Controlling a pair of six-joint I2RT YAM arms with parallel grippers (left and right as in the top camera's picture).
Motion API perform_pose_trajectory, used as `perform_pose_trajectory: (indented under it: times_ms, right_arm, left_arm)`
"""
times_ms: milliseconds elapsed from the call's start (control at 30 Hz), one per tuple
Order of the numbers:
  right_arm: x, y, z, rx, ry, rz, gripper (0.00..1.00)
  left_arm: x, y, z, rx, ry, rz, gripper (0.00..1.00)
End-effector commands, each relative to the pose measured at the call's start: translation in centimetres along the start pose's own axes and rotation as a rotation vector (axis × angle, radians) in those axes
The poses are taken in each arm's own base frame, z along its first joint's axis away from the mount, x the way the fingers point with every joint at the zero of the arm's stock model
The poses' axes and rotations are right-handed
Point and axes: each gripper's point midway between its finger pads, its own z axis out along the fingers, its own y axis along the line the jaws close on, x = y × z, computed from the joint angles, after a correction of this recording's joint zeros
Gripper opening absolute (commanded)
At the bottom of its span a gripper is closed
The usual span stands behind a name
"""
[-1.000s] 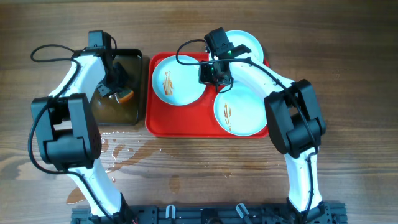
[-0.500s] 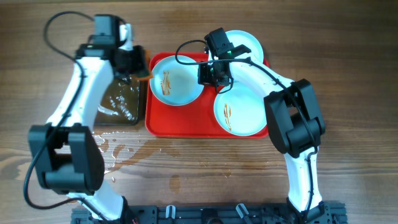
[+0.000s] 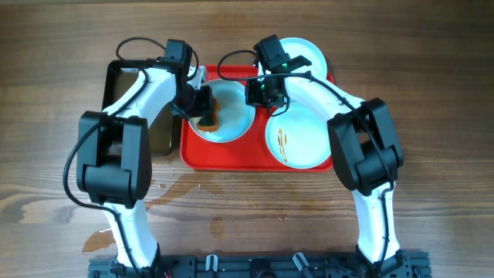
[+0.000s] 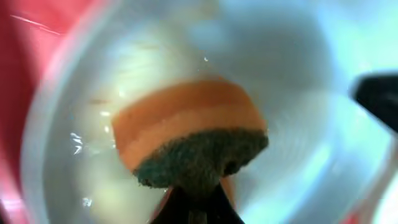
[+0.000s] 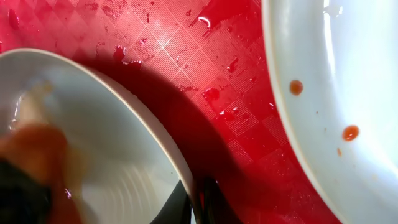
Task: Clean dirty plates on tray and stack at the side
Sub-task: 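Scrub the held plate with the sponge in the left gripper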
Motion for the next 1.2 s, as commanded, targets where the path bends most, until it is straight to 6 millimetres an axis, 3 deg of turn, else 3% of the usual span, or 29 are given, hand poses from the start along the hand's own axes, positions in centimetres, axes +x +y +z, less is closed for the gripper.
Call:
perform_pose_trajectory:
  times_ms: [0,100,167,200,233,267,400,467,567,633,733,833,933,1000,1067,1167]
  right_arm:
    - [0.7,-0.2,1.3,-0.013,0.031,0.017,0.08]
    - [0.7,-0.2,1.3,-0.013,0.031,0.018,0.08]
    - [0.7,-0.2,1.3,-0.013,0.031,0.017,0.09]
    - [0.7,-0.2,1.3,-0.014,0.03,0.018,0.1]
    - [0.7,-0.2,1.3,-0.014,0.03,0.017,0.1]
    - [0.7,-0.2,1.3,-0.013,0.031,0.017,0.11]
    - [0.7,-0.2,1.3,-0.014,0.03,0.018,0.11]
    - [0.7,-0.2,1.3,-0.013,0.031,0.017,0.11]
    - [0.7,-0.2,1.3,-0.014,0.031,0.017,0.11]
    - [0.7,-0.2,1.3,-0.013,0.031,0.018,0.11]
    - [0.7,-0.2,1.3,-0.013,0.032,0.018,0.11]
    - [0.7,-0.2,1.3,-0.013,0.031,0.018,0.12]
    - [0.7,-0.2,1.3,-0.013,0.031,0.018,0.12]
    - [0.7,-0.2,1.3,-0.014,0.03,0.018,0.11]
    - [0.7,-0.2,1.3,-0.014,0.03,0.018,0.12]
    - [0.7,-0.2,1.3,-0.013,0.031,0.018,0.12]
  left_arm:
    - [1.2,-3.5,1.4,0.178,0.052,0.018,0.04]
    - [-0.9,-3.6,1.7,0.159,-0.034,0.029,0.04]
    - [-3.2,-0.3,2.1,-0.029,-0.137,-0.075,0.04]
    - [-4.5,2.8,1.6,-0.198,-0.224,-0.19,0.04]
    - [-5.0,5.0,0.8,-0.317,-0.284,-0.282,0.04]
    - [-4.9,5.9,0.2,-0.368,-0.31,-0.339,0.04]
    - [-2.7,3.9,-1.6,-0.378,-0.264,-0.357,0.04]
    - [-1.0,1.2,-2.0,-0.33,-0.205,-0.315,0.04]
    - [0.5,-4.7,-0.2,-0.118,-0.092,-0.09,0.04]
    - [-0.6,-5.5,0.5,-0.103,-0.135,-0.044,0.04]
    - [-3.0,-5.0,2.0,-0.099,-0.208,-0.04,0.04]
    - [-5.2,-0.6,3.6,-0.256,-0.297,-0.103,0.04]
    - [-4.7,5.3,2.3,-0.447,-0.326,-0.312,0.04]
    - [-3.4,7.1,1.3,-0.474,-0.286,-0.396,0.04]
    - [-1.4,6.3,1.1,-0.421,-0.185,-0.415,0.04]
    - [2.7,-0.1,2.7,-0.132,0.073,-0.275,0.04]
